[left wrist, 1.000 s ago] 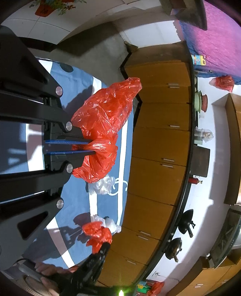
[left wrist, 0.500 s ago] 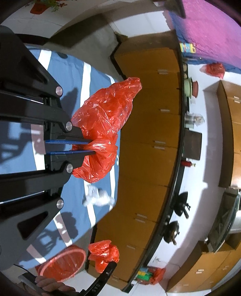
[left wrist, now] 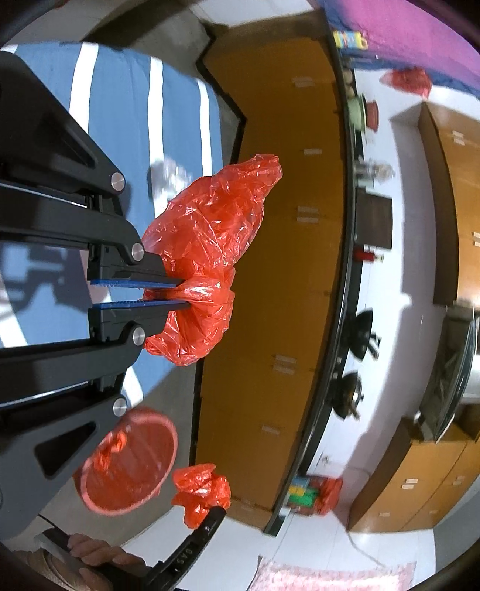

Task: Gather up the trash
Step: 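Carry both red bags with both tools over the red basket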

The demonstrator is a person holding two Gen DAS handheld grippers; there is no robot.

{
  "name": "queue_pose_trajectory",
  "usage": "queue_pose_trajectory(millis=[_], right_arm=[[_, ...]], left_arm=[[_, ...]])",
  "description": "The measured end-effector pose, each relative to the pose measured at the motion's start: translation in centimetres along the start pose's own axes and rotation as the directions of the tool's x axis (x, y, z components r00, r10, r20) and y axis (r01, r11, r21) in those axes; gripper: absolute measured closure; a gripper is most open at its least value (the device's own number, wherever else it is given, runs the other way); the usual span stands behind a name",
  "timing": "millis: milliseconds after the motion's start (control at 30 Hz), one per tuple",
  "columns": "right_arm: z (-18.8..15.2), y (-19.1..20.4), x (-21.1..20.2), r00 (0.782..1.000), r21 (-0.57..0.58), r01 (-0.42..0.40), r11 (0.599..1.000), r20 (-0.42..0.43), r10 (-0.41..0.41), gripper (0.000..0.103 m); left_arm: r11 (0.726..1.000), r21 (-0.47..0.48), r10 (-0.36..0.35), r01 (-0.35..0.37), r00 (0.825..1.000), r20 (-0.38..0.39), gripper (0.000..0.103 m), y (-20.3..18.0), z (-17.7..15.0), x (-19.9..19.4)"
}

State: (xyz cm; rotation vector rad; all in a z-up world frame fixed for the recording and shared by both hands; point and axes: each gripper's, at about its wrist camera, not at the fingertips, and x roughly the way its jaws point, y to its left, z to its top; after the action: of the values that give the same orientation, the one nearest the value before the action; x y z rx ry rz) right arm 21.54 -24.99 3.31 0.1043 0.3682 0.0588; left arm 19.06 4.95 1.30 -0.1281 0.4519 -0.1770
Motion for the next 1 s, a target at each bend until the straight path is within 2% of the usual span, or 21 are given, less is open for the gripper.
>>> queue_pose_trajectory(millis=[267,500,733,1000], right_arm=[[-0.5,-5.9,-1.7,0.995,0.029,0.104,0.994,0.002,-0.104,0.1],[-1.7,-10.0,-2.4,0.985,0.06,0.17,0.984,-0.018,-0.169,0.1],[-2.5,-12.7,-2.7,0.98,0.082,0.2,0.976,-0.029,-0.199,0.1],[-3.1,-15.3,-2.2,0.977,0.114,0.214,0.97,-0.043,-0.21,0.1]], left_arm=[[0.992,0.026,-0.12,0.121,0.992,-0.028,0.098,-6.3,-0.1,1.6],[0.972,0.051,-0.224,0.228,0.972,-0.073,0.098,-12.3,-0.8,3.6],[0.954,0.077,-0.279,0.291,0.951,-0.137,0.098,-16.1,-2.2,5.5],[0.936,0.11,-0.31,0.333,0.932,-0.186,0.098,-18.9,-3.3,6.7]])
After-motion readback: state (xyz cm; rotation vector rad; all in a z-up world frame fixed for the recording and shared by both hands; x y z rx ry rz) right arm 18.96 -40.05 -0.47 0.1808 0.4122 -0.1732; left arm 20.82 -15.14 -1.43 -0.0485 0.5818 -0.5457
